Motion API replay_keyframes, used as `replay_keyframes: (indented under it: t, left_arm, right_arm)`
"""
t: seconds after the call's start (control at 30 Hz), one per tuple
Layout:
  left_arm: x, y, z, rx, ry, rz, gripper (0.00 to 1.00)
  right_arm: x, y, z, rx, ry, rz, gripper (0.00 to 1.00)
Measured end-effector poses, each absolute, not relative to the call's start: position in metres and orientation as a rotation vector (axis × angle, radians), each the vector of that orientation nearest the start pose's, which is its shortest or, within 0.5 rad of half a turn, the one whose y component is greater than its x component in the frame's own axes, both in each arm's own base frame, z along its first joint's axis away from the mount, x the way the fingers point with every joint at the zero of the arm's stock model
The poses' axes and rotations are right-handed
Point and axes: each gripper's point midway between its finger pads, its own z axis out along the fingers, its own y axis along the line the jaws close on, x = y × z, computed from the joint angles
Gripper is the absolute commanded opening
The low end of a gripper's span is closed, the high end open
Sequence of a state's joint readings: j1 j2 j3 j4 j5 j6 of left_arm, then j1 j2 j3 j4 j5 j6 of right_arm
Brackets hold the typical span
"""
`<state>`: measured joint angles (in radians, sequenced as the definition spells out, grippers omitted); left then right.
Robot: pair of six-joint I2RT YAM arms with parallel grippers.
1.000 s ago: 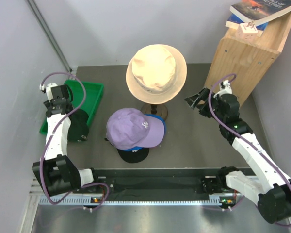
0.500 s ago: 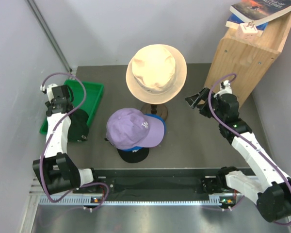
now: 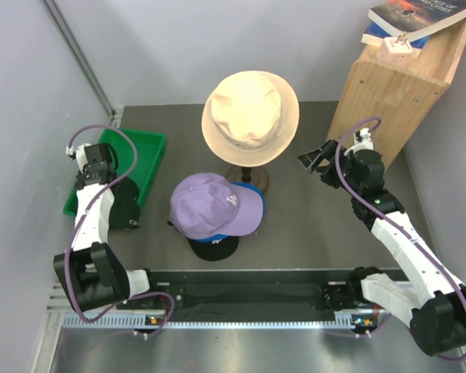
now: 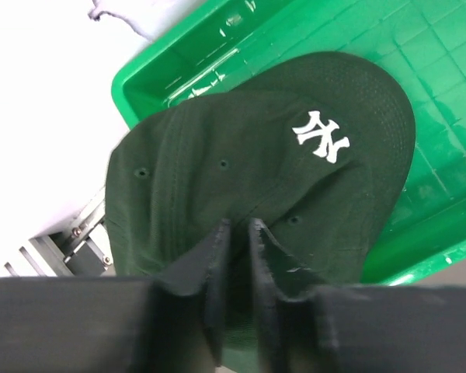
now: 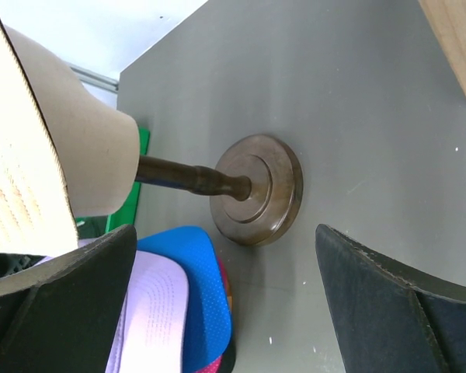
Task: Stack the hats
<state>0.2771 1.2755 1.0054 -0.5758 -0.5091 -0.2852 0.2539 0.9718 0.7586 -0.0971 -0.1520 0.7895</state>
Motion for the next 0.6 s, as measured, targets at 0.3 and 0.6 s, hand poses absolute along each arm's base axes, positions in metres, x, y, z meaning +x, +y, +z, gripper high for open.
replay_keyframes:
  t: [0.3, 0.6]
  left_arm:
    - [0.294, 0.148, 0.159, -0.850, 2.186, 0.484, 0.13]
    - [0.307, 0.137, 0.174, -0.798, 2.152, 0.373, 0.34]
  right_arm:
    - [0.321, 0.136, 0.230, 0.432, 1.933, 0.833, 0.97]
    - [0.323, 0.133, 0.231, 0.446, 1.928, 0.830, 0.98]
